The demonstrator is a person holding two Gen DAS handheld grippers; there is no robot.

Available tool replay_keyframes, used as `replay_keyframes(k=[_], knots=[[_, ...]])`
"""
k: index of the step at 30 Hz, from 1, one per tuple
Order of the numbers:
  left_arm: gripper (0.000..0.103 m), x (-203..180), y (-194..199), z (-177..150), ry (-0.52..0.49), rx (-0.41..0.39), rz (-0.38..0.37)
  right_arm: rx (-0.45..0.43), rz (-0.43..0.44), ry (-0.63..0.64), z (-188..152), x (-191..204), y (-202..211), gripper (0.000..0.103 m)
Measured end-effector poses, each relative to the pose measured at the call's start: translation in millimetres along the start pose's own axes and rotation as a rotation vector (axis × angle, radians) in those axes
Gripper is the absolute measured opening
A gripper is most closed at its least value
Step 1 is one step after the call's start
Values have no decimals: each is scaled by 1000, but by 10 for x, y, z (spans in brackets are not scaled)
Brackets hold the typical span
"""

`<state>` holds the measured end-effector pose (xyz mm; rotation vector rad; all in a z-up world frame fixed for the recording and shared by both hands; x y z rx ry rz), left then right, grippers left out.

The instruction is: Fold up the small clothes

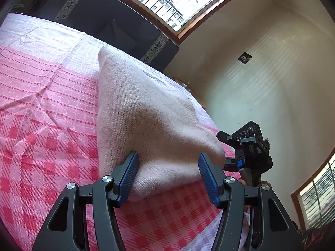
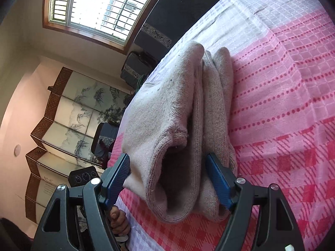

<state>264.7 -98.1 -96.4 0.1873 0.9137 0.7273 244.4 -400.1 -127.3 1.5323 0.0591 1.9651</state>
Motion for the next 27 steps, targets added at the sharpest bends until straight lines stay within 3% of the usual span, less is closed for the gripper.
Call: replay_keyframes(k=[3,8,9,10,11,15,18,21,22,27], knots=[[60,-22,-5,6,1,0,6,1,30,12,-31,54,-40,73],[60,-66,-24,16,5,-3,8,17,-22,42,27,59,-146,64],[60,-65,-25,15,6,-4,8,25,-34,45,36,35,-186,58],[60,-64,-23,14,7,-5,8,29,-56,55,49,16,-222,29],[60,-62,-21,12,8,-5,8,38,-91,69,56,-12,-259,12],[60,-92,-1,-8,-20,-11,39,-16,-182,172,102,113,-161,10],[60,-169,-21,-41,-54,-3,52,-69,-197,235,195,248,23,10],[60,-184,-33,-50,-56,2,49,1,-258,154,126,-123,-87,10],[60,-177,-31,-50,-51,3,48,5,-234,129,93,-181,-96,9],[60,-149,-31,-54,-48,2,56,-14,-232,137,67,-156,-37,9]])
Point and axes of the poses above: each gripper's, at about its wrist camera, not at the fingertips, and y roughly against the way its jaws point, x to its left, z to its top, the point moved 9 cm from there along -y, roughly the way its jaws point, and after that the axes turned 3 degrees about z, right-handed, at the moved point
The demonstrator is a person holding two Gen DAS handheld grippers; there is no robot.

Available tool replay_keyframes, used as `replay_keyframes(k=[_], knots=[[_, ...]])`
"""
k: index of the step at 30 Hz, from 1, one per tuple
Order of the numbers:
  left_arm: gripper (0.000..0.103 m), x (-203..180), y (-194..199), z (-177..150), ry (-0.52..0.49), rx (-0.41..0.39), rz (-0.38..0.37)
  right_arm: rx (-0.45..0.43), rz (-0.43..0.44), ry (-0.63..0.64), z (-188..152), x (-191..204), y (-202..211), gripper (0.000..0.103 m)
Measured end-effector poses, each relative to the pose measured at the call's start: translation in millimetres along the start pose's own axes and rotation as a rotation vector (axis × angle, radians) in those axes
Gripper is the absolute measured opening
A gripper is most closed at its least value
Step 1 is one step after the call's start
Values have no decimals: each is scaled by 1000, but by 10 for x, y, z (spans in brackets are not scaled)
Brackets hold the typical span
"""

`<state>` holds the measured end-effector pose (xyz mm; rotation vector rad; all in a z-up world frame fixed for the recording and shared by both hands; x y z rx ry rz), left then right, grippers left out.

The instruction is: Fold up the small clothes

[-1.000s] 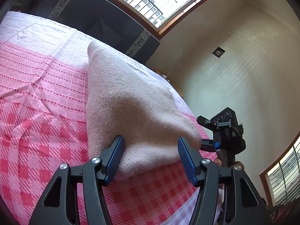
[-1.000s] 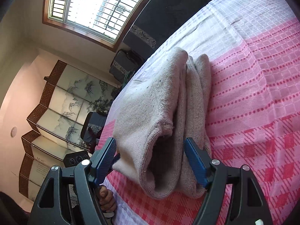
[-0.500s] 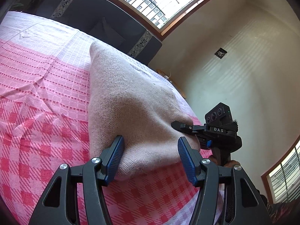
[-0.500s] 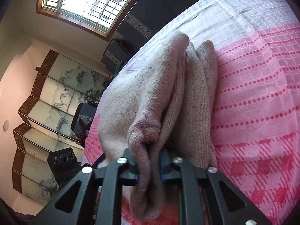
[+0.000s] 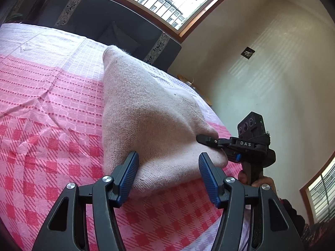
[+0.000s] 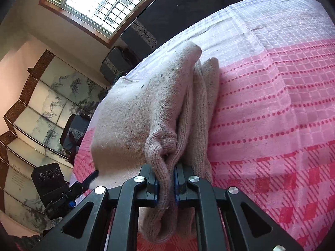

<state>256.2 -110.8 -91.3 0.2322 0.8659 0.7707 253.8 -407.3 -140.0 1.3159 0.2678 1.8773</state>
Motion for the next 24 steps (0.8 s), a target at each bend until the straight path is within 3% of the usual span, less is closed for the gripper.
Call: replay_keyframes(k=[5,12,14,15,16,17,20,24], knots=[[60,12,-30,-10,-3,10,17,1,3,3,9,-32,-4,10],[61,36,-85,1,1,13,36,44,77,-6,-117,77,59,27],[61,38,-96,2,-2,14,42,46,79,6,-176,77,102,27],[61,34,-103,3,-4,14,47,50,67,16,-211,69,107,26],[61,25,-111,4,-8,15,53,61,43,35,-245,60,92,15],[61,16,-121,4,-13,15,60,68,14,49,-266,41,82,11],[61,-36,-152,-1,-41,19,92,41,-56,72,-201,10,133,9],[61,-68,-194,-7,-76,25,139,62,-85,67,-229,-50,105,8]])
Point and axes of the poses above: each gripper's, at about its wrist camera, not at the fingertips, and y roughly against the way its jaws point, x to its left, z to its top, the point moved 9 cm from there along -y, roughly the way its jaws point, and after that the axes turned 3 degrees about z, right-handed, at the moved point
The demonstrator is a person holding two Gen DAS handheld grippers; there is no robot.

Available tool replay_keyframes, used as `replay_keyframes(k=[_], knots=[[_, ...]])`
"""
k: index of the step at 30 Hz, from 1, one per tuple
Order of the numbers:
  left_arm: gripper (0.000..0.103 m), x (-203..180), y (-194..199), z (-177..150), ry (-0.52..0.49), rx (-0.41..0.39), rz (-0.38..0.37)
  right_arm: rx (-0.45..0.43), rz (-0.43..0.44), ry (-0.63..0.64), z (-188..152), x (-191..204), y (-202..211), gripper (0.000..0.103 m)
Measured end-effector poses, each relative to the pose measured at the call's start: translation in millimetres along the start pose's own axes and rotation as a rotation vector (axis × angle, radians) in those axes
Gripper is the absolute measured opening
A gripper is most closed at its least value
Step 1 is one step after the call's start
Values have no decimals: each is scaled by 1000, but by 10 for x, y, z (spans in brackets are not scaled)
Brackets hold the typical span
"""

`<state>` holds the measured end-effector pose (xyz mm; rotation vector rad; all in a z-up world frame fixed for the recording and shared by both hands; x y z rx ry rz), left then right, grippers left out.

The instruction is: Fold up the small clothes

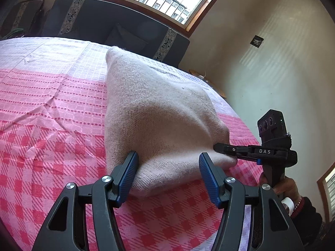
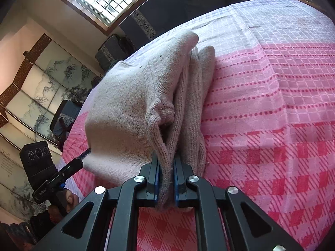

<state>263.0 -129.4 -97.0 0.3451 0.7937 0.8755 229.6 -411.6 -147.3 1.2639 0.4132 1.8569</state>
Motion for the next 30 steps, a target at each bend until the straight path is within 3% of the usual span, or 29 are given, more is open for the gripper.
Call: replay_keyframes(k=[6,23,30], knots=[[61,-105,-37,11,-43,5,56,-8,-18,9,10,19,-12,7],[62,-177,-126,-36,-85,5,120,-32,-54,38,-48,106,-12,8],[66,-221,-154,-58,-137,2,185,-37,-68,48,-70,148,-18,8]])
Point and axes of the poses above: each gripper's, at about its wrist camera, not at the fingertips, and y roughly against the way its jaws point, x to its left, z to its top, the point moved 9 cm from there along -y, roughly the way its jaws point, and after that the axes turned 3 degrees about z, right-handed, at the moved point
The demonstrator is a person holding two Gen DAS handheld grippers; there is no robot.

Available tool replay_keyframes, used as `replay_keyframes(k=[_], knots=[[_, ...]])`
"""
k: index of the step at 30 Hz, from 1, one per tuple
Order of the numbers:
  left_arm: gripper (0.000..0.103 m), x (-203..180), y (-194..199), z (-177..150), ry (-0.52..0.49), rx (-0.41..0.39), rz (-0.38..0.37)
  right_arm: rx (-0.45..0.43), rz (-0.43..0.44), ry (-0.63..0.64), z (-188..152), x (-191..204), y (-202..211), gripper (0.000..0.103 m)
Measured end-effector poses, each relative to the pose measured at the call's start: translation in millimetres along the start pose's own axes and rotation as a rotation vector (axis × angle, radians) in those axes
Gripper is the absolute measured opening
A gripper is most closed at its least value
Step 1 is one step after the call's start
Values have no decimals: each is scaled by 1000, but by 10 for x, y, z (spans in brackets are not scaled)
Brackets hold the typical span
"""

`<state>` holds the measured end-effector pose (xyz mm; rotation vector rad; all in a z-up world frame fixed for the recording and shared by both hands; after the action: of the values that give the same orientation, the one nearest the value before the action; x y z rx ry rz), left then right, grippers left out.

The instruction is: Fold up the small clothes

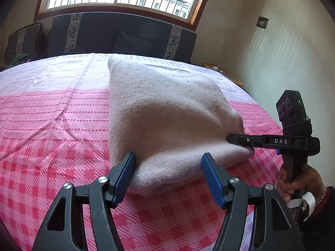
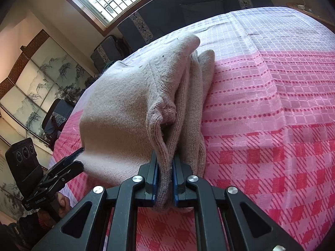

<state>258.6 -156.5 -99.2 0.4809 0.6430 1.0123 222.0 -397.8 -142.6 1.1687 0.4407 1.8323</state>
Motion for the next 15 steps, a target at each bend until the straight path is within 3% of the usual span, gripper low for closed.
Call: replay_keyframes(k=[4,9,15], knots=[[67,-42,16,2,-40,-14,58,-3,-7,4,-18,23,-5,8],[73,7,170,46,-99,-80,218,-3,-16,5,-41,60,-5,8],[81,169,361,266,-102,-142,274,-5,-33,31,-48,132,14,15]])
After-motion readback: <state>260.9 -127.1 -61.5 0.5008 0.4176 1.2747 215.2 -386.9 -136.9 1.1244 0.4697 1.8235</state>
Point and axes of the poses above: each gripper's, at about its wrist camera, not at the fingertips, and y roughly against the way its jaws point, x to its left, z to its top, the point moved 9 cm from there along -y, roughly the way its jaws point, and after that the axes turned 3 degrees about z, right-handed, at the moved point
